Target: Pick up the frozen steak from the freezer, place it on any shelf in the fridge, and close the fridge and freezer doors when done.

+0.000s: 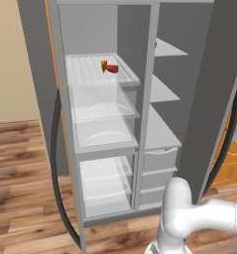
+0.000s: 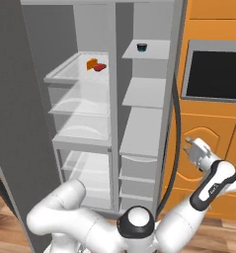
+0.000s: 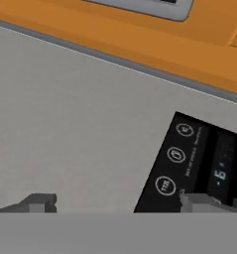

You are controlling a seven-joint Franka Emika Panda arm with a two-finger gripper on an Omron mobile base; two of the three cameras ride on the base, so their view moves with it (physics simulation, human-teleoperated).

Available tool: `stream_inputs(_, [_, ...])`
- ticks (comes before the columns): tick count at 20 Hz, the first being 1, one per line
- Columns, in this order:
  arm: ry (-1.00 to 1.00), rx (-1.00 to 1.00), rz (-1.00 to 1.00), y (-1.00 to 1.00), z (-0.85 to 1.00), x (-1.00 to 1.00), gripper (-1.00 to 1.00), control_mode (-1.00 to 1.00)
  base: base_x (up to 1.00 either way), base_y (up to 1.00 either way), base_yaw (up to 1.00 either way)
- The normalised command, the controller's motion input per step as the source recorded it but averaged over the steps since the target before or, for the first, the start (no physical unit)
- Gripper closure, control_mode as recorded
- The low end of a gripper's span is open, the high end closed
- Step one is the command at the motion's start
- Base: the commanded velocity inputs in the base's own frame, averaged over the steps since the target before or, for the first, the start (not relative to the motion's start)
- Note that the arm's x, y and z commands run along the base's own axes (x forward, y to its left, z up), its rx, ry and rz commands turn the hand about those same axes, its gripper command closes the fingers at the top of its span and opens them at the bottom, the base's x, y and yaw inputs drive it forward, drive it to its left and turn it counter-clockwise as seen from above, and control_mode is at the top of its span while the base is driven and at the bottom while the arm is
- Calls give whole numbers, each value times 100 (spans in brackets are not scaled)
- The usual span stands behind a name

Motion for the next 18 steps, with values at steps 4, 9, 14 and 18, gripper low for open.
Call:
stream_inputs(4, [6, 0, 6, 32, -19, 29, -100, -100, 0, 0, 0])
stream_inputs(9, [2, 0, 0, 64, -2, 0, -100, -100, 0, 0, 0])
stream_inputs(14, [2, 0, 0, 74, 0, 0, -100, -100, 0, 0, 0])
stream_inputs(18, [3, 0, 0, 82, 0, 0, -100, -100, 0, 0, 0])
